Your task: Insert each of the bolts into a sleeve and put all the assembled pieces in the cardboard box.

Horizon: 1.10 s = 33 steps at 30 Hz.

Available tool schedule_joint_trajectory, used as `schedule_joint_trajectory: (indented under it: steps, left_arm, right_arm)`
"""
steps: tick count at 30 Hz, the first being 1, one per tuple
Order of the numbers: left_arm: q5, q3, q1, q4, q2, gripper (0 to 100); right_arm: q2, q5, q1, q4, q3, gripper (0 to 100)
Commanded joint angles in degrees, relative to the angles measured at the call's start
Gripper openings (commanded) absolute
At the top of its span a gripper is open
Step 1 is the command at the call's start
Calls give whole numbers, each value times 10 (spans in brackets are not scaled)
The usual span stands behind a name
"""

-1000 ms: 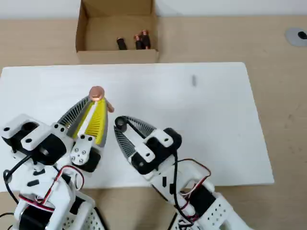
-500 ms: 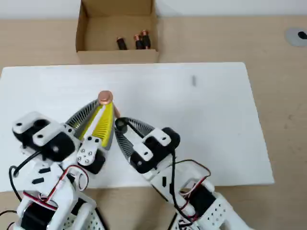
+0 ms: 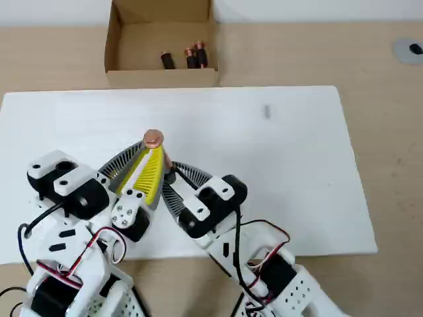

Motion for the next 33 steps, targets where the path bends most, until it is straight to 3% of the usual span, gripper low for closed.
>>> schedule_joint_trajectory:
  steps: [1,9,19,33]
  left_arm:
    - [2,-3,4,1,-2,5]
    - [0,-4,4,2,-2,5]
    - [-23,-22,8,66,-2,6]
    - [-41,-49,4,65,-2,6]
  right_arm:
    - [-93,-2,11,0,-1,9]
    - [-93,-2,11,0,-1,9]
    - [-93,-2,11,0,-1,9]
    - [-93,-2,11,0,-1,9]
